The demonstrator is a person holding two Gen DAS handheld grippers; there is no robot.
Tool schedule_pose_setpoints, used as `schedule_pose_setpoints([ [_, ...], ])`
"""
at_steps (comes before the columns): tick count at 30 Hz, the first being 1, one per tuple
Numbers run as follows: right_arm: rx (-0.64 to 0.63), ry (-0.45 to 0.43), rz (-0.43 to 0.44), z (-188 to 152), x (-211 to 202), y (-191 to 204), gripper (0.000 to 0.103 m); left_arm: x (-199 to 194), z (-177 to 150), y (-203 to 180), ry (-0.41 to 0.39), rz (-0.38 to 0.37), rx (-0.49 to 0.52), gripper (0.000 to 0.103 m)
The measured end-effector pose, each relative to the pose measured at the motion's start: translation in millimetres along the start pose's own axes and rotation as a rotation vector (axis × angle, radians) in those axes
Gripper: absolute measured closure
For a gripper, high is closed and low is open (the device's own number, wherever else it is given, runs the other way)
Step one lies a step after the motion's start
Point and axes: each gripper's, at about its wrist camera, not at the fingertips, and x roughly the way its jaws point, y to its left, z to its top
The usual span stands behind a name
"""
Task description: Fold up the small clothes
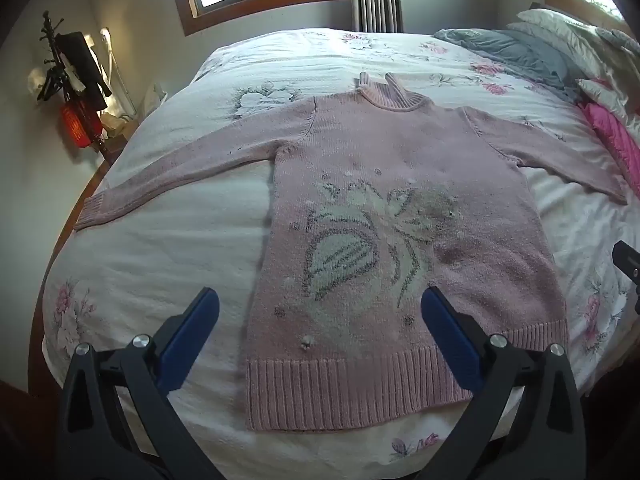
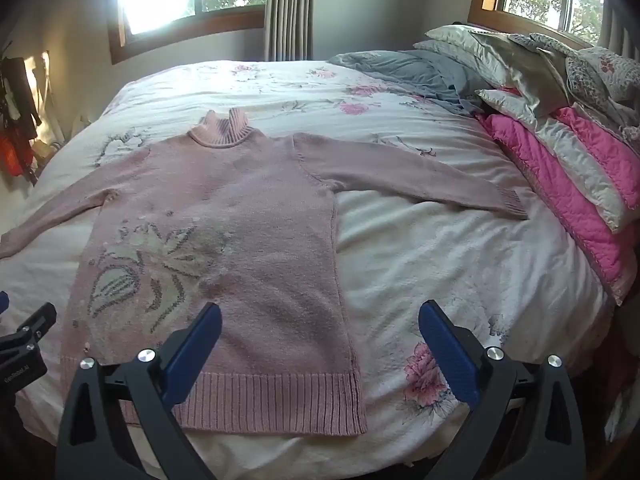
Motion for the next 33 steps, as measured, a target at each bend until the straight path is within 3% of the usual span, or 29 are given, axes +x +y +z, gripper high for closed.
schedule_pose_setpoints([
  [8,0.01,0.001,-0.011,1.0,2.6,-0.4,0.004,-13.1,3.0,-0.2,-0.037,-0.029,-0.031,0.003],
  [13,0.015,0.013,-0.005,3.5,9.1,0.2,0.004,-17.0,3.0,-9.3,-0.051,-0.007,-0.014,0.003],
  [33,0.01,0.026,0.002,-2.5,18.3,-2.6,0.004,-7.4,1.4,-3.0,-0.04,0.009,-0.015,0.003],
])
